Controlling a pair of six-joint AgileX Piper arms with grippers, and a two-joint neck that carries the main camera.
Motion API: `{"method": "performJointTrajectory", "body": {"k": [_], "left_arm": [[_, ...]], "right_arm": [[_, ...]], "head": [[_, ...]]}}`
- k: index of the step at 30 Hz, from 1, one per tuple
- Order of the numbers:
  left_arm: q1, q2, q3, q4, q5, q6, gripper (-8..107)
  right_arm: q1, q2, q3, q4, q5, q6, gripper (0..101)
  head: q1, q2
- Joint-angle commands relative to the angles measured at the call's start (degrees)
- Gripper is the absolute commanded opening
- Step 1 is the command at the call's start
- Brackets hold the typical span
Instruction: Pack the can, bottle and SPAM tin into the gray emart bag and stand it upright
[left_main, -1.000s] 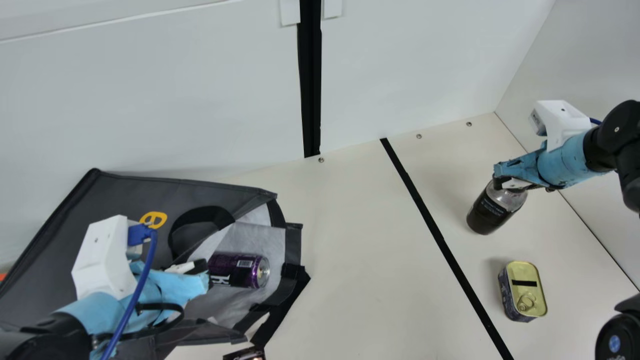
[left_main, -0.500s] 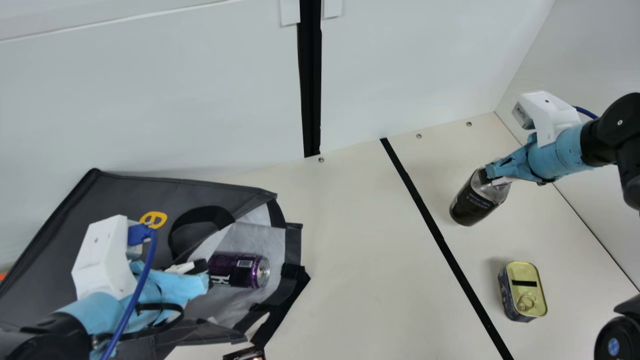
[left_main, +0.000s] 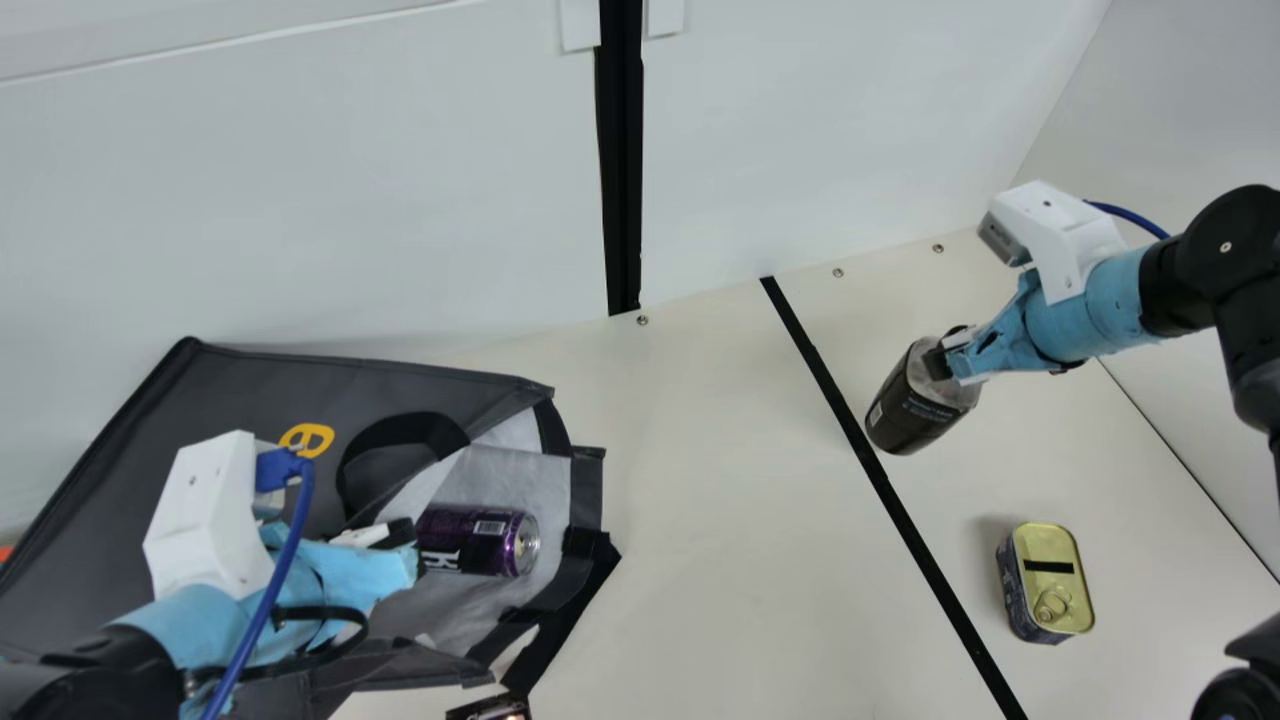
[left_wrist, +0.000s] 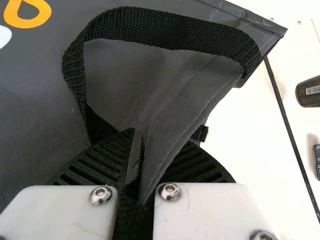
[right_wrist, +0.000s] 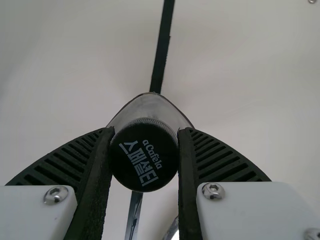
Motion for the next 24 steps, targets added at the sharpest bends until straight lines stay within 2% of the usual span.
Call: {"method": "performJointTrajectory", "body": {"k": [1, 16, 24], "left_arm": [[0.0, 0.0, 0.0, 0.0, 0.0, 0.0, -8], [0.0, 0.0, 0.0, 0.0, 0.0, 0.0, -8], [0.0, 0.0, 0.0, 0.0, 0.0, 0.0, -8]], "right_arm": [[0.5, -1.0, 0.9, 0.2, -0.1, -0.3, 0], [8.9, -10.5, 10.3, 0.1, -0.1, -2.8, 0], [13.6, -13.4, 13.6, 0.9, -0.1, -4.8, 0]], "head": [[-1.3, 0.0], [-1.3, 0.0], [-1.3, 0.0]]}}
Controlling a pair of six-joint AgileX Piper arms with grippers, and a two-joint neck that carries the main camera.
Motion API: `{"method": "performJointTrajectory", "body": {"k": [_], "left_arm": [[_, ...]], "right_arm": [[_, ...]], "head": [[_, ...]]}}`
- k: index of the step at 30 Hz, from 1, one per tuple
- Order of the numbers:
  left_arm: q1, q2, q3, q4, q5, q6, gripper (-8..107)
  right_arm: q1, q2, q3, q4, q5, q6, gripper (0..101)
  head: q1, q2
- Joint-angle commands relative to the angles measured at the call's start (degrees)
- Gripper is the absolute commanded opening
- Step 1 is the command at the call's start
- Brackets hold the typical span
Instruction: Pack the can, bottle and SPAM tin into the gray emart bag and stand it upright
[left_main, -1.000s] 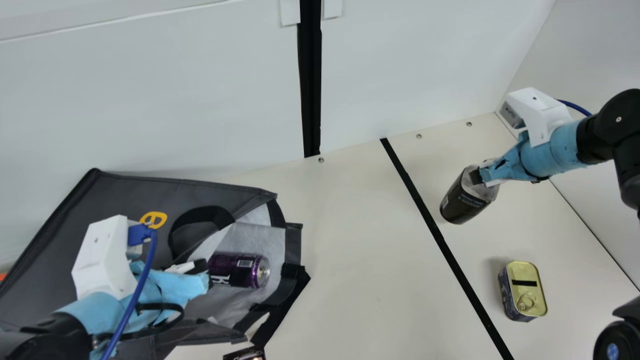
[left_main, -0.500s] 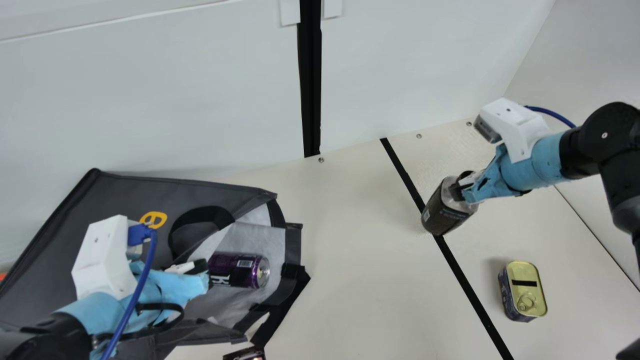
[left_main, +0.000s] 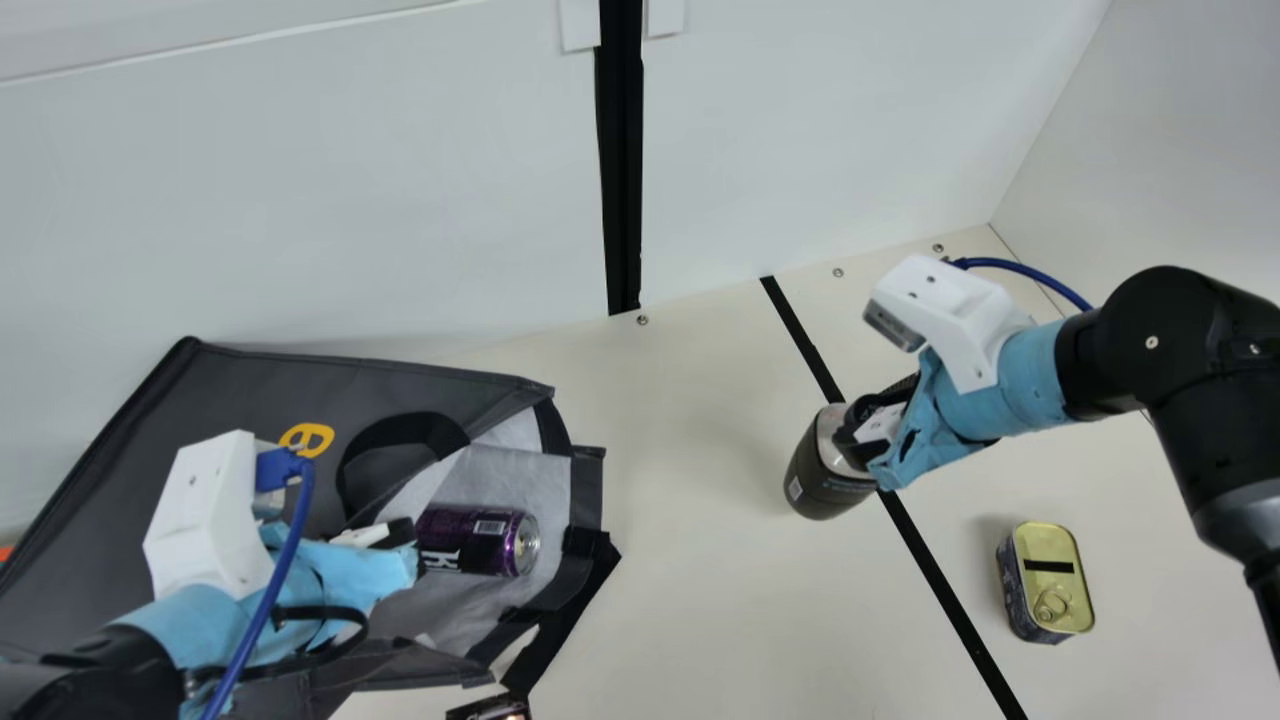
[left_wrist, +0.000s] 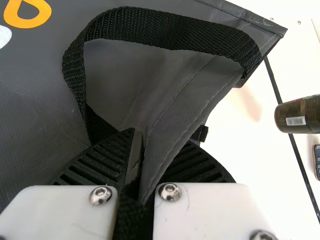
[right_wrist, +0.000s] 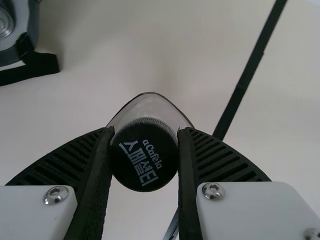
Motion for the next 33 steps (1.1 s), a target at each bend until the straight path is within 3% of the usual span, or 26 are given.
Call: {"method": "performJointTrajectory", "body": {"k": [1, 25, 33], "left_arm": [[0.0, 0.0, 0.0, 0.0, 0.0, 0.0, -8], [0.0, 0.0, 0.0, 0.0, 0.0, 0.0, -8], [0.0, 0.0, 0.0, 0.0, 0.0, 0.0, -8]], "right_arm": [[1.1, -0.3, 0.5, 0.5, -0.1, -0.6, 0], [11.6, 0.1, 5.7, 7.1, -0.1, -17.0, 0], [13.2, 0.2, 5.7, 10.0, -0.1, -20.7, 0]], "head": [[-1.3, -0.1], [-1.3, -0.1], [-1.3, -0.1]]}}
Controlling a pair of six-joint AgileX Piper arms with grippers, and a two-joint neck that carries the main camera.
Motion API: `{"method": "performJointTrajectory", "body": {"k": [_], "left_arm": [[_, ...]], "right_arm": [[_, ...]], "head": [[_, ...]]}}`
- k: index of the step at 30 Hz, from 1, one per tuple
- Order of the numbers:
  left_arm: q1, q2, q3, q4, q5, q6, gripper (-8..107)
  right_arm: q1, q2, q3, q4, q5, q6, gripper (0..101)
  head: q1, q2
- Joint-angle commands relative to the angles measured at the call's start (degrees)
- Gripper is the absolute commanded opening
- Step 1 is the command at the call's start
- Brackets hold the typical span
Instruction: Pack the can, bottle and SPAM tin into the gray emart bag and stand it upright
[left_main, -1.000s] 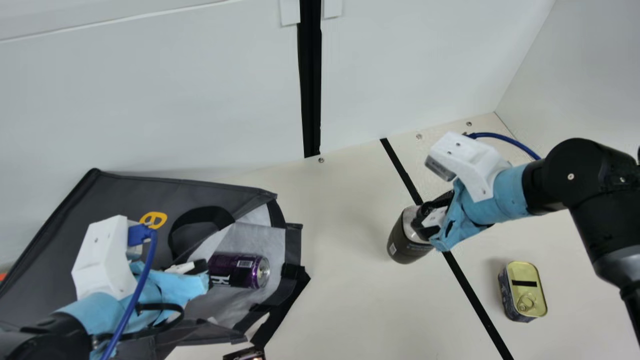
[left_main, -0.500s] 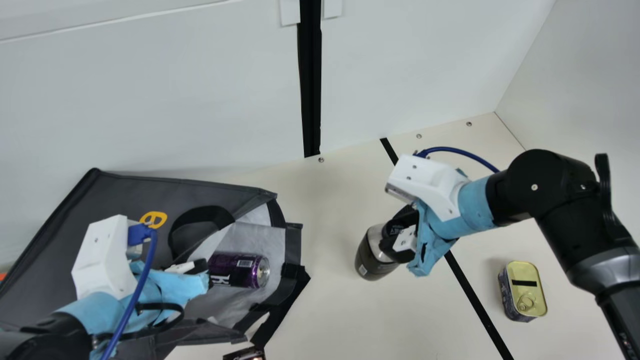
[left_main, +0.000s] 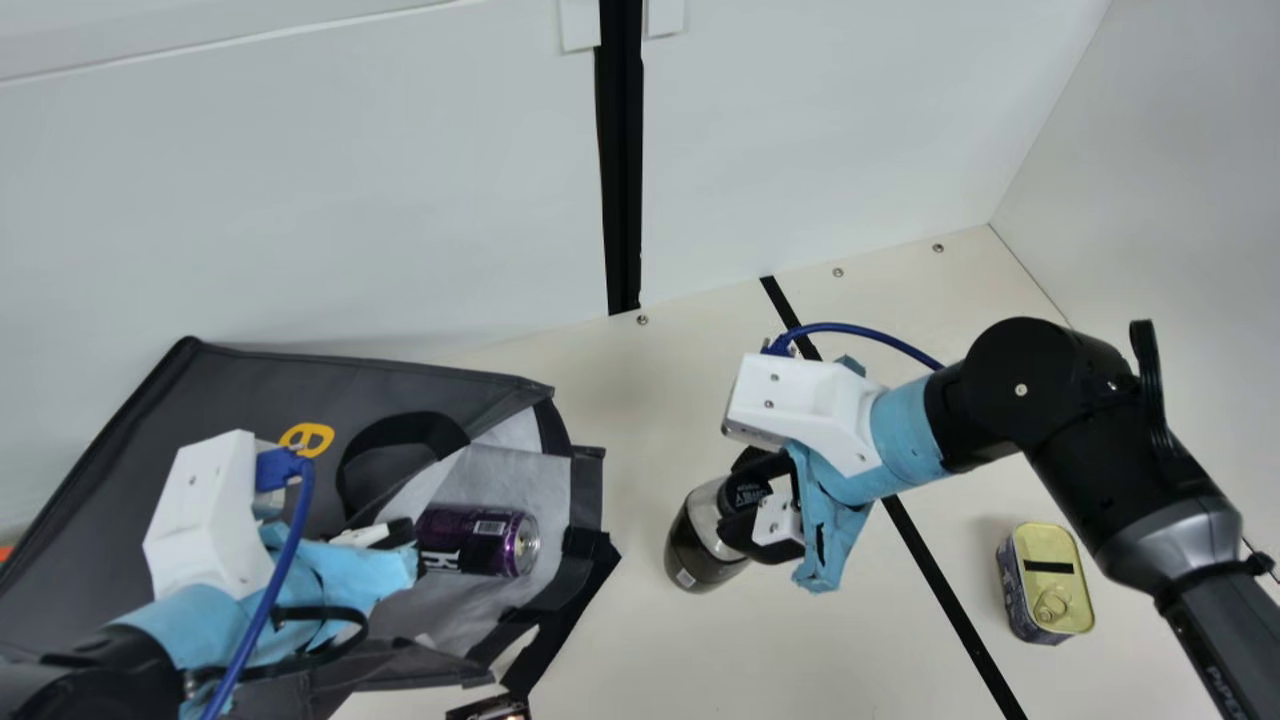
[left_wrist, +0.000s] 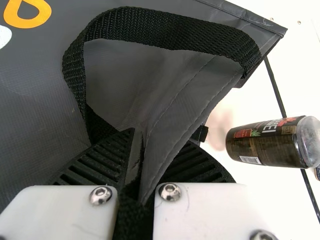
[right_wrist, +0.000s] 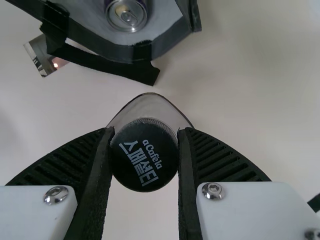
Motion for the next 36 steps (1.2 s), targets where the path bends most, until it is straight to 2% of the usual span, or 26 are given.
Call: {"method": "performJointTrajectory", "body": {"k": [1, 8, 21, 36], "left_arm": [[0.0, 0.0, 0.0, 0.0, 0.0, 0.0, -8], [0.0, 0.0, 0.0, 0.0, 0.0, 0.0, -8], [0.0, 0.0, 0.0, 0.0, 0.0, 0.0, -8], [0.0, 0.0, 0.0, 0.0, 0.0, 0.0, -8]], "right_arm": [[0.3, 0.0, -0.2, 1.0, 0.1, -0.6, 0], [1.8, -0.3, -1.6, 5.1, 0.1, -2.1, 0], [4.3, -0.5, -4.7, 11.6, 0.1, -0.6, 0], [5.4, 0.1, -4.2, 17.6, 0.1, -0.3, 0]], "head": [[-1.3, 0.0], [-1.3, 0.0], [-1.3, 0.0], [-1.3, 0.0]]}}
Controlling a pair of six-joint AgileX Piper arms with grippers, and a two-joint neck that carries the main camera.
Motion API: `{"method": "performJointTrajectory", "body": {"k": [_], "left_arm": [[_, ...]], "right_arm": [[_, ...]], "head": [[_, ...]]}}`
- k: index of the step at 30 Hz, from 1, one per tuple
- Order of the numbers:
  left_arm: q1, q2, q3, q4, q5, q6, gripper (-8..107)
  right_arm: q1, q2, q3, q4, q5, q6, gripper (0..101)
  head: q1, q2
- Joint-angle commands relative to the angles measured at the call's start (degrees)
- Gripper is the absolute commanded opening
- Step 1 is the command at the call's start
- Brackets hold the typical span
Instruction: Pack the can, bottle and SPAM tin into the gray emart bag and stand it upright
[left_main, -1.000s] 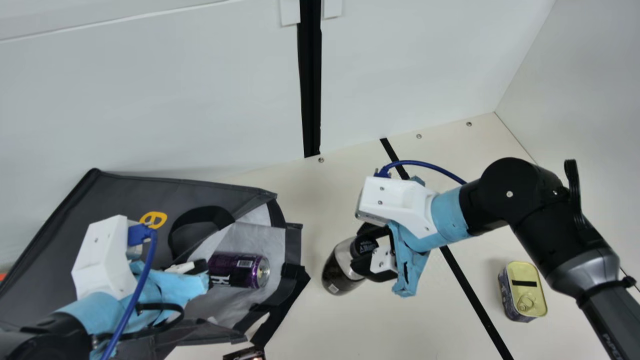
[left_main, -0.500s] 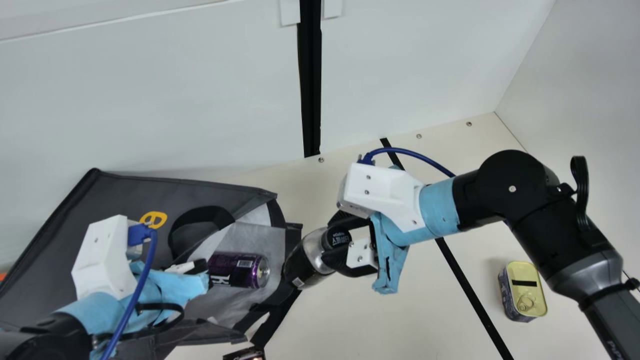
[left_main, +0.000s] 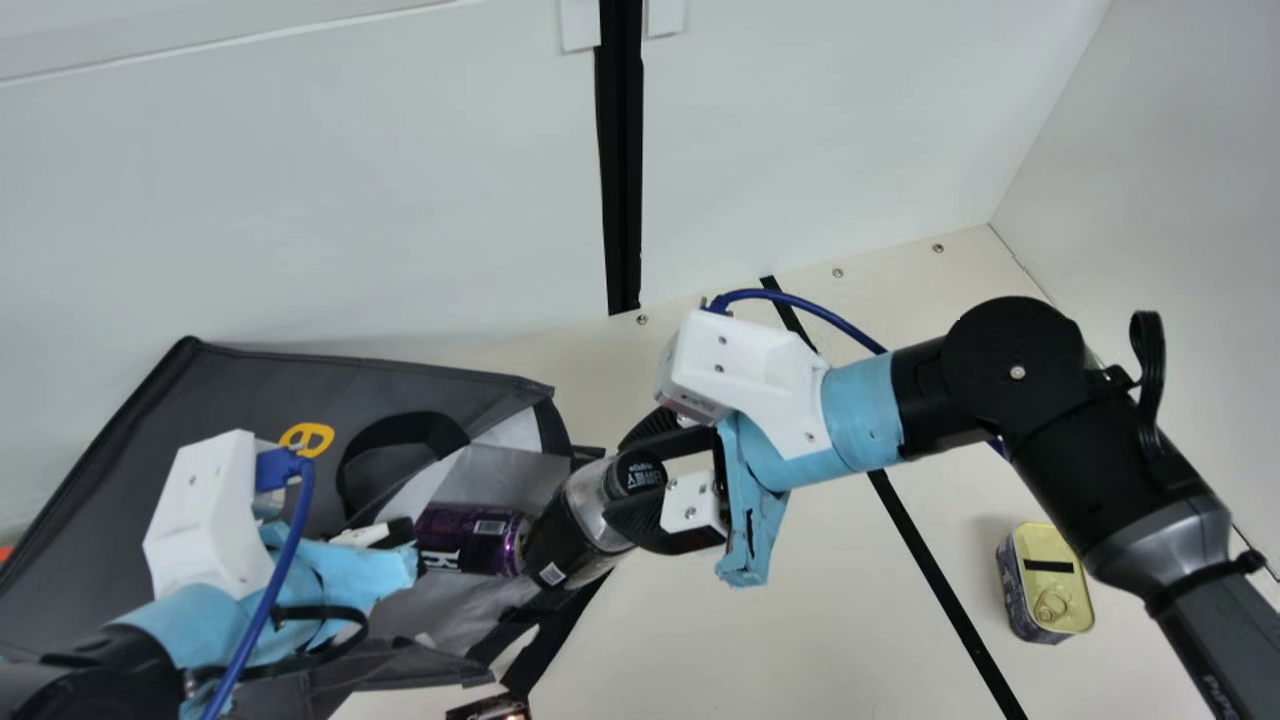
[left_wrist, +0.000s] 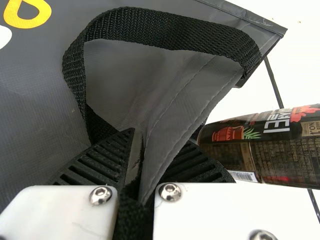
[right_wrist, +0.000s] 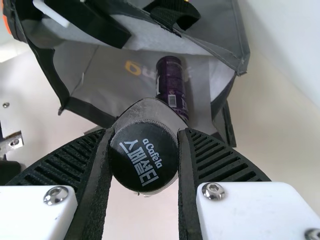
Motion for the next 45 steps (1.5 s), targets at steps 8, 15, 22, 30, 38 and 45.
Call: {"method": "performJointTrajectory", "body": {"k": [8, 15, 22, 30, 38, 45], "left_arm": [[0.0, 0.0, 0.0, 0.0, 0.0, 0.0, -8], [0.0, 0.0, 0.0, 0.0, 0.0, 0.0, -8], [0.0, 0.0, 0.0, 0.0, 0.0, 0.0, -8], [0.0, 0.0, 0.0, 0.0, 0.0, 0.0, -8], [0.0, 0.0, 0.0, 0.0, 0.0, 0.0, -8], [0.0, 0.0, 0.0, 0.0, 0.0, 0.0, -8]], "right_arm": [[0.3, 1.1, 0.6, 1.2, 0.0, -1.2, 0], [0.5, 2.5, 1.0, 1.8, 0.0, -1.8, 0], [0.8, 4.1, 0.9, 2.5, 0.0, -2.1, 0], [1.8, 6.1, 0.2, 3.8, 0.0, -2.1, 0], [3.3, 8.3, -1.1, 5.8, 0.0, -1.8, 0], [4.5, 10.2, -2.1, 7.5, 0.0, -1.5, 0]], "head": [[-1.3, 0.0], [-1.3, 0.0], [-1.3, 0.0], [-1.3, 0.0], [-1.3, 0.0], [-1.3, 0.0]]}}
